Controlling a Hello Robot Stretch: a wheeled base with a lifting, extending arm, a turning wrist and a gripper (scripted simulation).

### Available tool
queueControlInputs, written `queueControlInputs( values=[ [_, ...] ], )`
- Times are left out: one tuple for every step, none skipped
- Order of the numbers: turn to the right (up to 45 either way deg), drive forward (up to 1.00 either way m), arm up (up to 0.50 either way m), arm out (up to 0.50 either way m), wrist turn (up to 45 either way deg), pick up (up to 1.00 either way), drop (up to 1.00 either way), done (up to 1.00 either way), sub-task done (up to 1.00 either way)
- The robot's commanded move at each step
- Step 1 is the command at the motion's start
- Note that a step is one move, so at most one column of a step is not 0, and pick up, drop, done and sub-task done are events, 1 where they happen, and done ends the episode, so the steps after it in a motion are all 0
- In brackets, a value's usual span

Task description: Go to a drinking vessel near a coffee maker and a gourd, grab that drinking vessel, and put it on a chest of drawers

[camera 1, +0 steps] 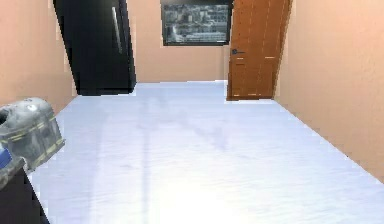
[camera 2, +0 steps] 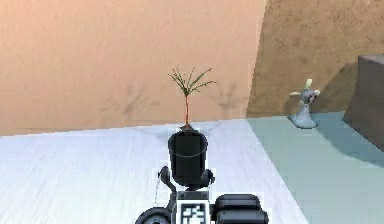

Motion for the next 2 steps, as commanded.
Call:
queueControlInputs(
  values=[
    [0.0, 1.0, 0.0, 0.0, 0.0, 0.0, 0.0, 0.0, 0.0],
    [0.0, 1.0, 0.0, 0.0, 0.0, 0.0, 0.0, 0.0, 0.0]
  ],
)
